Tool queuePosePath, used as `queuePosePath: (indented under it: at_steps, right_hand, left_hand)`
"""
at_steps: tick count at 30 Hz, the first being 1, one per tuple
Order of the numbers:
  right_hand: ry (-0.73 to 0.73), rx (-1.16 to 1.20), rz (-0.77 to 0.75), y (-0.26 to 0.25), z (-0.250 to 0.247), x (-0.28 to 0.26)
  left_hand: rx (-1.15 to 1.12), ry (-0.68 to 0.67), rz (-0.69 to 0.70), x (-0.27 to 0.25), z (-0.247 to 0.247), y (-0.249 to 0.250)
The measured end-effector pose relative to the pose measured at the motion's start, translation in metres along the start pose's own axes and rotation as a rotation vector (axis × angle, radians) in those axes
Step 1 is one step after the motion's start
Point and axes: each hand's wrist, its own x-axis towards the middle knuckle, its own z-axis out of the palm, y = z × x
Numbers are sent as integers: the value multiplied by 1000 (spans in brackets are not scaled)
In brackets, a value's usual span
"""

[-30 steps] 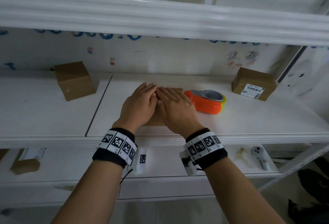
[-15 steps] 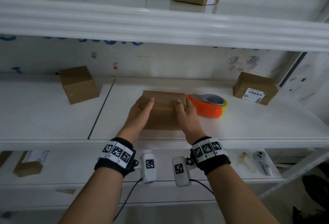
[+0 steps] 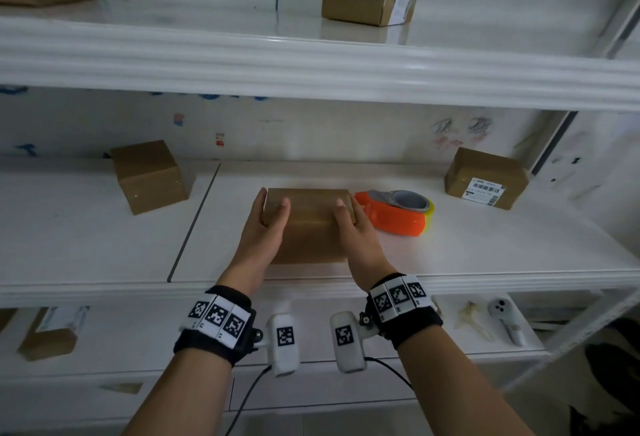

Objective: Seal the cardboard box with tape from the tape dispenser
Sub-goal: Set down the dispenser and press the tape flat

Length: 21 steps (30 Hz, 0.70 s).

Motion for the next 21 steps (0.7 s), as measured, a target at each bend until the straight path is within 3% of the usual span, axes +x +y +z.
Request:
queuePosePath:
  at_steps: [4,10,18,21]
  right_hand:
    - [-26,78,59,-2,3,0]
    - [-10,161,116,-1,4,2]
    - [-31,131,61,7,3,2]
    - [-32,156,53,13,2,1]
  left_hand:
    - [5,1,35,1,-6,2]
    - [-111,24,-85,27,-18,-20]
    - [-186,20,-170,34,-21,-27]
    - [-220,19,-135,24,-19,-17]
